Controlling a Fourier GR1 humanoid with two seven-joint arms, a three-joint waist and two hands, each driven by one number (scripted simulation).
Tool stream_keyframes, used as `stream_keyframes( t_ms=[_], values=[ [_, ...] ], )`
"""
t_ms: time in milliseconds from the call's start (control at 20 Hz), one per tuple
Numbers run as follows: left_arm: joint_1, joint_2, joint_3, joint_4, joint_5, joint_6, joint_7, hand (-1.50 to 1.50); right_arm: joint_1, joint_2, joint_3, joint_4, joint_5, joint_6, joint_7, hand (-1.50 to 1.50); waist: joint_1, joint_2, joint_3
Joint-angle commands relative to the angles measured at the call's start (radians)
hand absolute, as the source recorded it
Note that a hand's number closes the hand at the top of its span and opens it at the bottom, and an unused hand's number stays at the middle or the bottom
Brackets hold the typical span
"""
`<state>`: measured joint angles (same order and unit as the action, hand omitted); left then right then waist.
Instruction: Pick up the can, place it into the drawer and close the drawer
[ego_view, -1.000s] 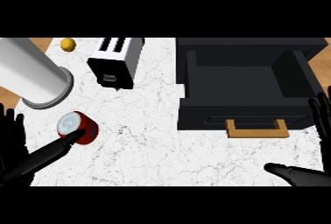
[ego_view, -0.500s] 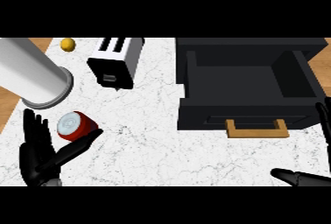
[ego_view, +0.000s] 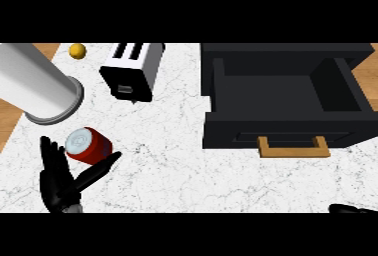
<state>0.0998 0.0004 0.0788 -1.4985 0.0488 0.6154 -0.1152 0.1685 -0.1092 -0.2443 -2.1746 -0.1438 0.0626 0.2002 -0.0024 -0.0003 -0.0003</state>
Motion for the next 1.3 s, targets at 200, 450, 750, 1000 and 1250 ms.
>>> stream_keyframes(
  t_ms=[200, 450, 750, 1000, 1250],
  values=[
    [-0.107, 0.026, 0.13, 0.285, 0.12, -0.09, -0.17, -1.5, -0.078, 0.005, 0.004, -0.007, 0.014, -0.028, 0.076, -1.5, 0.001, 0.001, 0.0],
    [-0.106, 0.043, 0.193, 0.406, 0.188, -0.179, -0.307, -1.5, 0.052, 0.07, 0.043, -0.037, 0.075, 0.01, -0.032, -1.5, -0.002, 0.001, 0.0],
    [-0.172, 0.003, 0.218, 0.573, 0.198, -0.136, -0.4, -1.5, 0.025, 0.034, -0.022, -0.065, 0.021, 0.028, 0.045, -1.5, -0.002, 0.0, 0.0],
    [-0.304, 0.052, 0.274, 0.762, 0.235, -0.165, -0.474, -1.5, -0.005, 0.015, -0.032, -0.068, 0.005, 0.045, 0.088, -1.5, -0.005, 0.001, 0.0],
    [-0.372, 0.112, 0.299, 0.879, 0.262, -0.229, -0.518, -1.5, 0.023, 0.053, -0.023, 0.027, 0.047, 0.083, -0.058, -1.5, -0.005, 0.002, 0.0]
  ],
)
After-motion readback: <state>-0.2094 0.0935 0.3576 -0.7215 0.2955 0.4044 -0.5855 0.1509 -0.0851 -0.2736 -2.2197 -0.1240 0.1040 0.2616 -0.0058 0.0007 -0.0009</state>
